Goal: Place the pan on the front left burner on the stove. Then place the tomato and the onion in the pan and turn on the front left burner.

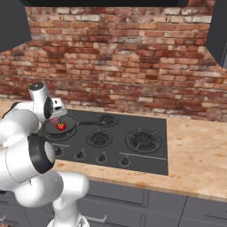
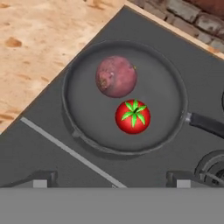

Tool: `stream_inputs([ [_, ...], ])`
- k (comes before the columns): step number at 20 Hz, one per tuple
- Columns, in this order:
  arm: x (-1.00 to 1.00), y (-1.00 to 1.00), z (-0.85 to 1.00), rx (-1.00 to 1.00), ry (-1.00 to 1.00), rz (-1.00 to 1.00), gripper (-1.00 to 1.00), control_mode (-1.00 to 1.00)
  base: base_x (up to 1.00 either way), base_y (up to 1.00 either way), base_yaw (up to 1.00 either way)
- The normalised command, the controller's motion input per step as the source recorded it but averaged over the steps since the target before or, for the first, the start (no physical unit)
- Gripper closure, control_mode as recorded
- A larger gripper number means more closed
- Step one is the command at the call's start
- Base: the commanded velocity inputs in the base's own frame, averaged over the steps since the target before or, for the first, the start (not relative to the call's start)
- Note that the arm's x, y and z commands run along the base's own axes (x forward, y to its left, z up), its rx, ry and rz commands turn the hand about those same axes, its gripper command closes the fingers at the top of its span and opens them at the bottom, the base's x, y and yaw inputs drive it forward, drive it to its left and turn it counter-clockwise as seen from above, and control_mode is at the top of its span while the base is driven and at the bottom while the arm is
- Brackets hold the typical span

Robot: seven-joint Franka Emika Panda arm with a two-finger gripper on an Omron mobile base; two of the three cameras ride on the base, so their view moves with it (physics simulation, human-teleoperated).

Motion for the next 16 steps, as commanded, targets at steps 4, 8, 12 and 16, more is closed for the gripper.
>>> stream_inputs([
  [4, -0.52, -0.02, 0.22, 0.00, 0.00, -0.18, -1.00, -1.00, 0.00, 0.00, 0.00],
  [8, -0.51, -0.11, 0.05, 0.00, 0.03, -0.18, -1.00, -1.00, 0.00, 0.00, 0.00],
  [12, -0.49, -0.24, 0.00, 0.05, 0.01, -0.13, -1.00, -1.00, 0.00, 0.00, 0.00],
  [16, -0.11, -0.24, 0.00, 0.13, 0.06, -0.07, -1.00, -1.00, 0.00, 0.00, 0.00],
])
